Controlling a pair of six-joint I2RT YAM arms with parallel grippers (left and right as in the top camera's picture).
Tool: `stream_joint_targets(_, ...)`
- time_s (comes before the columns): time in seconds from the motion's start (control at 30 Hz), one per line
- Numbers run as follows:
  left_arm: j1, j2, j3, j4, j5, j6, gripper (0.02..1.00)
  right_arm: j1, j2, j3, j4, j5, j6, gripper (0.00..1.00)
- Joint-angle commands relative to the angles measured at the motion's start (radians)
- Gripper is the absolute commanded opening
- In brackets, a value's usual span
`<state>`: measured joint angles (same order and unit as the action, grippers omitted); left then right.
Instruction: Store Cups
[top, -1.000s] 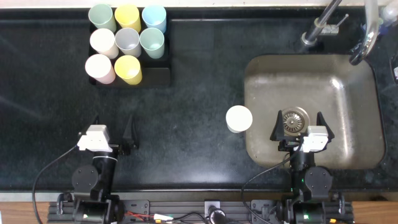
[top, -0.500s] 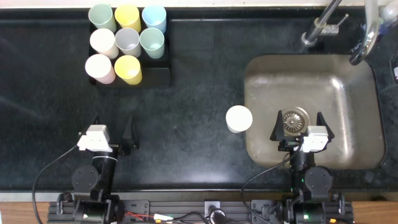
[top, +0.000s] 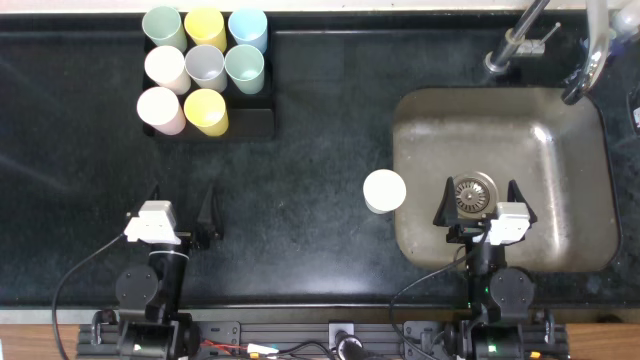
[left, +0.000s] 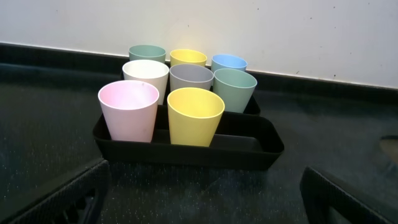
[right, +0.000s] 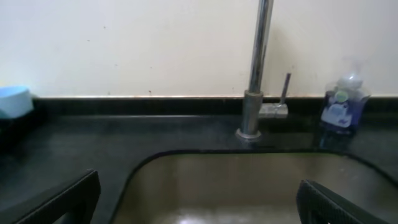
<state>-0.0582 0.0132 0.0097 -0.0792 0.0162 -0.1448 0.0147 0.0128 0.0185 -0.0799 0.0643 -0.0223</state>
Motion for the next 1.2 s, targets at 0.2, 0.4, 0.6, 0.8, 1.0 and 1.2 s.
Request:
stream_joint_targets(0.2, 0.008, -0.008, -0.002, -0.003, 0.017, 0.025, 1.0, -0.001, 0.041, 0.116, -0.065, -0.122, 0.12, 0.998)
stream_joint_targets(0.4, 0.008, -0.008, -0.002, -0.003, 0.017, 0.025, 0.998, -0.001, 0.321, 0.507, -0.404, -0.195, 0.12, 0.996)
stream_joint_targets(0.6, 0.008, -0.007, -0.002, -0.003, 0.017, 0.025, 1.0, 0.023, 0.83, 1.027, -0.754, -0.047, 0.098, 0.998)
stream_joint_targets(0.8, 0.008, -0.008, -0.002, -0.003, 0.017, 0.025, 1.0, 0.166, 1.2, 1.328, -1.08, 0.195, -0.003, 0.998)
stream_joint_targets(1.0, 0.008, -0.007, -0.002, -0.003, 0.017, 0.025, 1.0, 0.306, 1.432, 1.342, -1.257, 0.232, -0.046, 0.996)
stream_joint_targets(1.2, 0.008, -0.008, -0.002, -0.003, 0.017, 0.025, 1.0, 0.347, 1.553, 1.342, -1.242, 0.11, -0.125, 0.998)
